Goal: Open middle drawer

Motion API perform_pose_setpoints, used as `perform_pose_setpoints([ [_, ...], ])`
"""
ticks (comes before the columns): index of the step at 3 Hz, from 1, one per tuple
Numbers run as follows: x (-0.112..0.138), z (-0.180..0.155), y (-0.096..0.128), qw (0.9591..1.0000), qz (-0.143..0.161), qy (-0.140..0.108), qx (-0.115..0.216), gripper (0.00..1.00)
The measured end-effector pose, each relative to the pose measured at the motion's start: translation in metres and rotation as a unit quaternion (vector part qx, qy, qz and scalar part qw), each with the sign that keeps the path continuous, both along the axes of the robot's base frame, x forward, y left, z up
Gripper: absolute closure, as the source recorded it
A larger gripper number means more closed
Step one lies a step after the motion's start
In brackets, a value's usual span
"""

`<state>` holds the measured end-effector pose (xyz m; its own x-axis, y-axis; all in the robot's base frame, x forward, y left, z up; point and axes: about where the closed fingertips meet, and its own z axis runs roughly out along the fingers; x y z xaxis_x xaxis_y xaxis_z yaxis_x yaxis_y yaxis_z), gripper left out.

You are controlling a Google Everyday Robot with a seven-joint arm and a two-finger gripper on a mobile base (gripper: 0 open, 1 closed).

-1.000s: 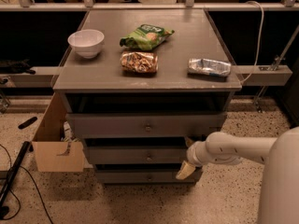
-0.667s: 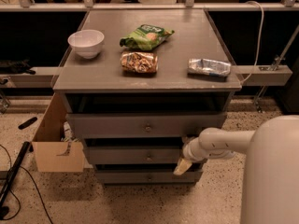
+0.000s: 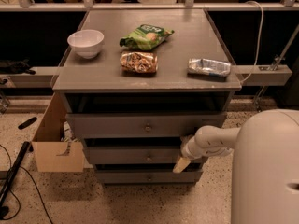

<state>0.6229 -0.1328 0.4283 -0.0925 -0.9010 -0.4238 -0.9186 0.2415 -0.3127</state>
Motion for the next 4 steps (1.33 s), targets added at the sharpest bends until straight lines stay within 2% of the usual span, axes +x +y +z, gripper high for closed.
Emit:
perform_pose_setpoints([
  [1,-0.0151,-0.0084,-0.0082,0.9996,-0.009,0.012,-0.023,0.00],
  [2,-0.0151,-0.0084,-0.0081,0.9996,-0.009,0.012,-0.023,0.00],
  [3,-0.0142,-0.0112,-0.0116,0.9997,-0.014,0.020,-0.004,0.00],
  [4,-0.0139,-0.0133,-0.0161,0.9980,-0.027,0.031,0.048,0.00],
])
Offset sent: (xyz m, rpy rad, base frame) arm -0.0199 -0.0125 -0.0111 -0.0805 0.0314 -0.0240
